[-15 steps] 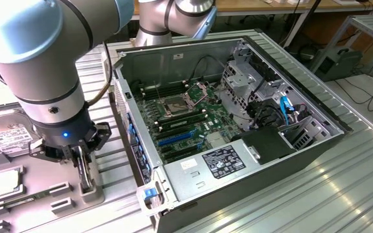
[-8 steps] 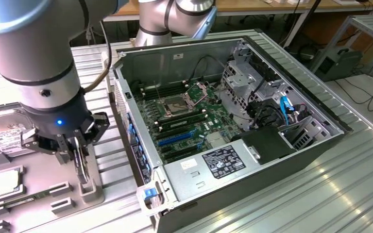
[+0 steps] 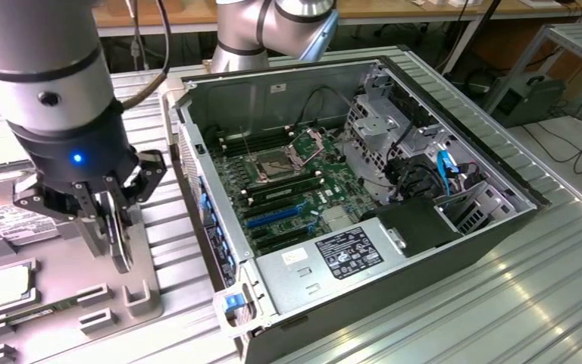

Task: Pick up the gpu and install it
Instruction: 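Pick up the gpu and move the gpu toward the slot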

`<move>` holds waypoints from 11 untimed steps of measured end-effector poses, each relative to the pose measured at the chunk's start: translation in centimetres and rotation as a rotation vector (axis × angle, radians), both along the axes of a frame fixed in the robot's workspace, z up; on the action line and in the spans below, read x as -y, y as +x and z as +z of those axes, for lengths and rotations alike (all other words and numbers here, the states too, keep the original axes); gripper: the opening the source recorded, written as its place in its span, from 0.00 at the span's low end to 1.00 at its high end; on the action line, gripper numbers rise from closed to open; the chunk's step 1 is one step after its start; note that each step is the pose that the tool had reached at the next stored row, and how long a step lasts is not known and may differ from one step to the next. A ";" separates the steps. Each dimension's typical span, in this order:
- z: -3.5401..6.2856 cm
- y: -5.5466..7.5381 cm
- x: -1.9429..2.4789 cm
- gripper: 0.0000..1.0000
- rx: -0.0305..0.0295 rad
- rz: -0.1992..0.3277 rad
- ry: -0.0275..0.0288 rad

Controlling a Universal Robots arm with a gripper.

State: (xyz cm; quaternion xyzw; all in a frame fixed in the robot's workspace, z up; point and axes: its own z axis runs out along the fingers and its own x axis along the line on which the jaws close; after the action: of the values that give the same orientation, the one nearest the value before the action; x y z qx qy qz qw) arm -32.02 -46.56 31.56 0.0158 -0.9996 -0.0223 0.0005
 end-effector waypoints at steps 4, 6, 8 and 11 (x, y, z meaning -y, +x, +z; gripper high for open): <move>1.81 0.0 0.00 0.28 -0.0001 0.000 0.0000; 2.73 0.0 0.00 0.28 -0.0001 0.000 -0.0001; 4.19 0.0 0.00 0.28 -0.0001 0.000 -0.0001; 5.74 0.0 0.00 0.28 0.0000 0.000 0.0000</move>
State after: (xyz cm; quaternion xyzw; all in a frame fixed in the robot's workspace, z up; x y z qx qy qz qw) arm -32.02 -46.56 37.31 0.0158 -0.9996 -0.0223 0.0005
